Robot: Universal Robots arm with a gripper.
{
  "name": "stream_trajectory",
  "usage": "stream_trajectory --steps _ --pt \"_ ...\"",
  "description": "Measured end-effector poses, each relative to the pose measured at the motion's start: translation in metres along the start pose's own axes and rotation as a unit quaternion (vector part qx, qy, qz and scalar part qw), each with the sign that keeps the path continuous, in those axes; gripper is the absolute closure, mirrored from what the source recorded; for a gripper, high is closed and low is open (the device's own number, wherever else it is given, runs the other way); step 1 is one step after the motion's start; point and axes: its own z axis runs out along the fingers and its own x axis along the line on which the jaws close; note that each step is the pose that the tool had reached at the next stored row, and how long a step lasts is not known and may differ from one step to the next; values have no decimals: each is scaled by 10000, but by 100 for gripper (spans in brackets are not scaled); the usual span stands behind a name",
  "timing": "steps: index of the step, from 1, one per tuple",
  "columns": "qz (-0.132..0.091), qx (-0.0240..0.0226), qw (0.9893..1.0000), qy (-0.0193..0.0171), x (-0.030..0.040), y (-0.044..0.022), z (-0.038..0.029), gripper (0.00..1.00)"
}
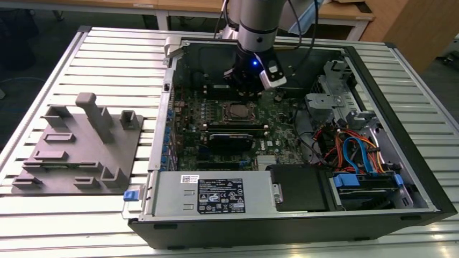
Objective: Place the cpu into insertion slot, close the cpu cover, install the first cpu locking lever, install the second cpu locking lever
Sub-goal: 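Install the first cpu locking lever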
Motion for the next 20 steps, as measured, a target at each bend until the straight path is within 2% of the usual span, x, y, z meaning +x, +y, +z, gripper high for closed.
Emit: stream_trajectory --steps 3,12,20 --pt "0 -41 10000 0 -1 1 6 90" --pt "2 -216 9998 10 -1 0 4 90" --pt "1 -223 9998 9 -6 -4 5 90"
